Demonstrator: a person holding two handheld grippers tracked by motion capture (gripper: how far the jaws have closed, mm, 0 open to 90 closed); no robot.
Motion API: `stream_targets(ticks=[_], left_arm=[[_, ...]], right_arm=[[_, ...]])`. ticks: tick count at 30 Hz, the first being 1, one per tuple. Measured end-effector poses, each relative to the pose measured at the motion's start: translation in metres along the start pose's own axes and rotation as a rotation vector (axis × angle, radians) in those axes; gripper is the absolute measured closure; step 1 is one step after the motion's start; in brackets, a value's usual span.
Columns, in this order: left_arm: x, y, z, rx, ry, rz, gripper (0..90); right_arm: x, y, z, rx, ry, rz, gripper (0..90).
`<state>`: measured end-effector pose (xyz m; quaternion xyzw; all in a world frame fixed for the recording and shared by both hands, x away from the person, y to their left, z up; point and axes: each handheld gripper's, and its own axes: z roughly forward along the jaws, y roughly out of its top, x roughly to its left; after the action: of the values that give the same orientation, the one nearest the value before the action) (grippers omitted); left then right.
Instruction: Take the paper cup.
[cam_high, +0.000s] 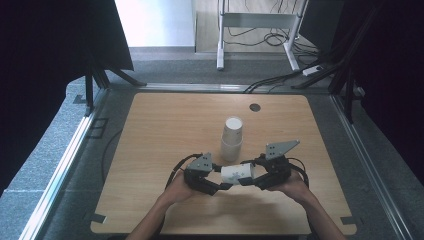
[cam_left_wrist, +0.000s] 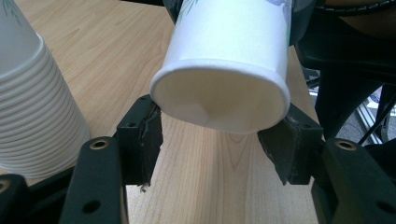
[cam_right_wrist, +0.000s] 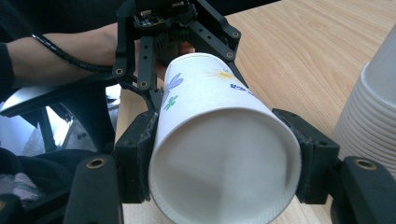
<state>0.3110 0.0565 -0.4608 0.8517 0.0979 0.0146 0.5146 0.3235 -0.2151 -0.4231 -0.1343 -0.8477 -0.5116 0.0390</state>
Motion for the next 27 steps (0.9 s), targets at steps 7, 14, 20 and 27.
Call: stream_targets(ticks=[7,14,20,27], left_arm=[[0.001,0.003,-0.001,0.007,0.007,-0.010,40.8],[0.001,0.008,-0.004,0.066,0.025,0.004,40.9],[0.004,0.012,-0.005,0.146,0.039,0.005,40.8],[0.004,0.018,-0.002,0.248,0.053,0.026,40.7]], right_arm=[[0.002,0.003,0.002,0.028,-0.028,-0.006,27.8],[0.003,0.009,-0.003,0.054,-0.081,-0.032,22.7],[0.005,0.015,-0.009,0.133,-0.121,-0.071,22.2],[0.007,0.022,-0.003,0.289,-0.158,-0.134,20.6]])
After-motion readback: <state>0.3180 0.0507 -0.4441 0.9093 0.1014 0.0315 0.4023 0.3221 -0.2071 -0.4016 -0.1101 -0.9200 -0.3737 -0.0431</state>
